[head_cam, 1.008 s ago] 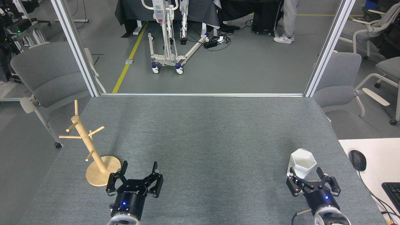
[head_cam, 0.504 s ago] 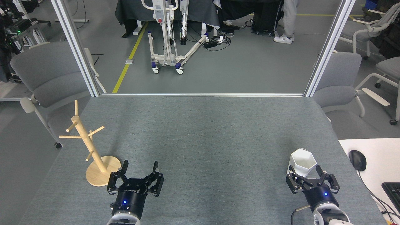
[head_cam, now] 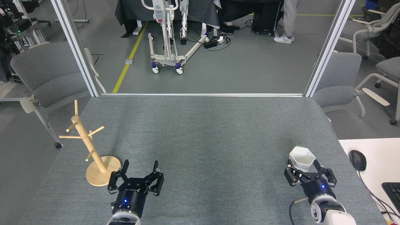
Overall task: Hang cup on storage rack
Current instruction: 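Close the right gripper on the white cup rim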
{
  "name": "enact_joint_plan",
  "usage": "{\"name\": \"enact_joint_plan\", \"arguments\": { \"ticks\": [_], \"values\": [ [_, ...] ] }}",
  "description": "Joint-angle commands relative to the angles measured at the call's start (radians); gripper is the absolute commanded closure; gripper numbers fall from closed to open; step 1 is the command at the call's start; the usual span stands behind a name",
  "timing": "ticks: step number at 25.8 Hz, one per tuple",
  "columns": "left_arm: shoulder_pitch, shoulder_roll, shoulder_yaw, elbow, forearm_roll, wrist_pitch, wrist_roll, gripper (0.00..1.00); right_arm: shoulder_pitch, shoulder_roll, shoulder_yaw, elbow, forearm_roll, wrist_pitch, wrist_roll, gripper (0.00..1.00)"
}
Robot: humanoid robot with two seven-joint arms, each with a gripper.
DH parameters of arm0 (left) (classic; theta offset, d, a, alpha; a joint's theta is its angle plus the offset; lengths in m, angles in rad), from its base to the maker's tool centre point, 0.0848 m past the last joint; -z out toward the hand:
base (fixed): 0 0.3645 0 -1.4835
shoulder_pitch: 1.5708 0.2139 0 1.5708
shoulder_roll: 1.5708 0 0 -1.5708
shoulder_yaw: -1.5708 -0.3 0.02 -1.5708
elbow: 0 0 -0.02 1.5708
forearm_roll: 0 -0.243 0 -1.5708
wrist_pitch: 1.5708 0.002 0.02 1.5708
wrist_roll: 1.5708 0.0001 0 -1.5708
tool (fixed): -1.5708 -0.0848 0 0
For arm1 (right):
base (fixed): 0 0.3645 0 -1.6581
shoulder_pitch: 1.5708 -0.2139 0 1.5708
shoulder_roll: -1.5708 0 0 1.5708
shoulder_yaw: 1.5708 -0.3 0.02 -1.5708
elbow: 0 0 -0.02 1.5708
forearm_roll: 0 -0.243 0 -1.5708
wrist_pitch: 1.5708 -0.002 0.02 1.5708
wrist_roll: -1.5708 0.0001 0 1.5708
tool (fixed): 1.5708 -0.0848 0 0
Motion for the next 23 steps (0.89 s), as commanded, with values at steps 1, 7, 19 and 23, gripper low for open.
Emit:
{"name": "enact_joint_plan", "arguments": {
  "ticks": [1,7,19,23],
  "values": [
    [0.001,0.000,0.000,0.002,0.000,-0.001,0.000,0.00,-0.004,0.001,0.000,0.006,0.000,0.000,-0.005,0.00],
    [-0.001,0.002,0.000,0.005,0.000,-0.001,0.000,0.00,-0.004,0.003,0.002,0.006,0.000,0.000,-0.005,0.00],
    [-0.002,0.003,0.002,0.022,0.000,-0.001,0.000,0.00,0.004,-0.002,0.029,0.004,-0.003,-0.001,-0.005,0.00],
    [-0.002,0.003,0.003,0.034,0.000,-0.001,0.000,0.00,0.010,0.000,0.066,-0.003,-0.006,-0.009,-0.010,0.00]
  ]
}}
